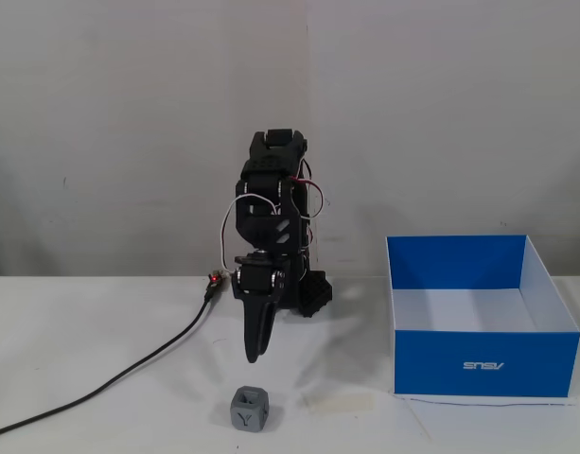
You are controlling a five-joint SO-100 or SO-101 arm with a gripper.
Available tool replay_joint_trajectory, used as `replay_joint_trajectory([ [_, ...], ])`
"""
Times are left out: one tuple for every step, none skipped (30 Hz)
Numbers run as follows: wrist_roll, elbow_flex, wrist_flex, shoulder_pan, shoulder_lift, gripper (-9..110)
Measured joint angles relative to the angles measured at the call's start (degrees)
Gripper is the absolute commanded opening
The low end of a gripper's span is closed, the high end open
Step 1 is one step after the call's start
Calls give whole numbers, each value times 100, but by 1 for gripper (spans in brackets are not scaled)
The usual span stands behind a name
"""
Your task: Pick the gray block and keep it in the box.
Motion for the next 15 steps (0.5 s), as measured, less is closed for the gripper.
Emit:
replay_joint_trajectory([
  [35, -9, -35, -9, -97, 22],
  [62, -9, -79, -53, -193, 23],
  [88, -9, -141, -97, -299, 23],
  [114, -9, -211, -141, -413, 24],
  [132, -9, -264, -149, -519, 25],
  [167, -26, -316, -149, -642, 25],
  [193, -62, -369, -141, -782, 25],
  [211, -105, -413, -132, -923, 26],
  [237, -149, -466, -123, -1063, 27],
  [255, -193, -510, -114, -1204, 26],
  [281, -229, -554, -105, -1336, 26],
  [290, -264, -598, -97, -1477, 26],
  [308, -299, -650, -97, -1617, 26],
  [325, -343, -703, -97, -1740, 26],
  [343, -378, -738, -97, -1854, 26],
])
